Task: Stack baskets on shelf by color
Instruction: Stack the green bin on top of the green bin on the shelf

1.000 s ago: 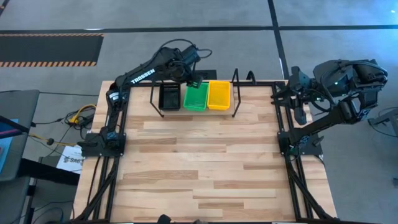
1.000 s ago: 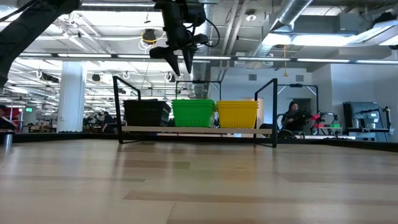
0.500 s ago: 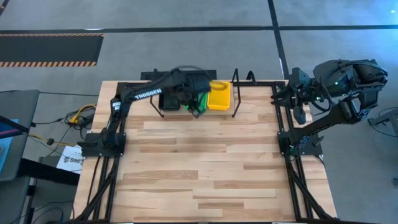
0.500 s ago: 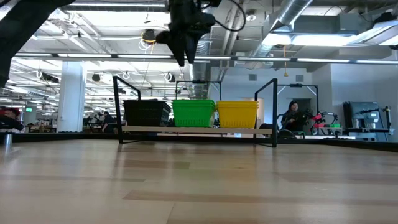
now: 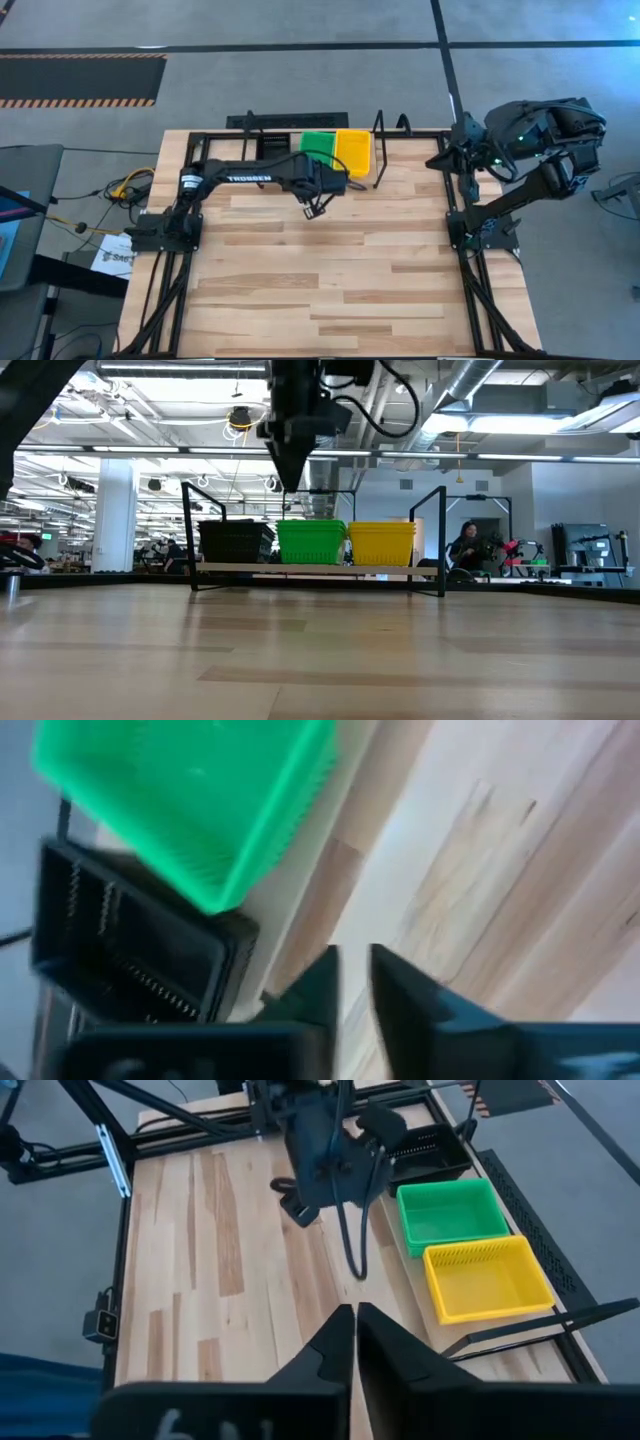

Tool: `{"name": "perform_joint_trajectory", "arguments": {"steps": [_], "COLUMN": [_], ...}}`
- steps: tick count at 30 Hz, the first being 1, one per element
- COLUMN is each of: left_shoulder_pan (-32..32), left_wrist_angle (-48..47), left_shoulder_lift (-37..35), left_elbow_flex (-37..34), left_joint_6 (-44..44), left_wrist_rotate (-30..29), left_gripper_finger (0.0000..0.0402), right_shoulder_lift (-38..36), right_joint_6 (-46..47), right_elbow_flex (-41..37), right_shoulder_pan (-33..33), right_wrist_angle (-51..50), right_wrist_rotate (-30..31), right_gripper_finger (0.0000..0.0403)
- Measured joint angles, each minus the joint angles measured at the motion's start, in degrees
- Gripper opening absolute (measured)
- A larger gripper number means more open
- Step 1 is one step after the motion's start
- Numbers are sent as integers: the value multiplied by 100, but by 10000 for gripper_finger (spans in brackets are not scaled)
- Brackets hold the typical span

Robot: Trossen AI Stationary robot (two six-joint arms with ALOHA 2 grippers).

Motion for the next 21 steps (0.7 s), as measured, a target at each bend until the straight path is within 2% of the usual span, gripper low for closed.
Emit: {"name": "perform_joint_trajectory", "arguments": {"steps": [1,3,9,17,21], "left_shoulder_pan": [-1,9,157,493,638], "left_wrist_angle": [139,463,1222,2012,2014], "left_shoulder_lift": [-4,-10,-12,-13,-13], "left_elbow_flex": [-130,-382,-786,-796,-797], "left_joint_6": [136,352,988,1617,1780], "left_wrist_rotate": [21,144,452,398,705], "left_gripper_finger": [30,11,2,0,0], "right_shoulder_lift": [32,65,172,278,304], "right_joint_6": [-2,-15,-15,-13,-11], "right_elbow_flex": [2,7,3,-2,1], "right_shoulder_pan": [0,0,0,0,0], "right_wrist_angle": [-2,-1,0,-1,0], "right_wrist_rotate": [0,1,3,8,9], "right_gripper_finger": [27,16,5,12,6]}}
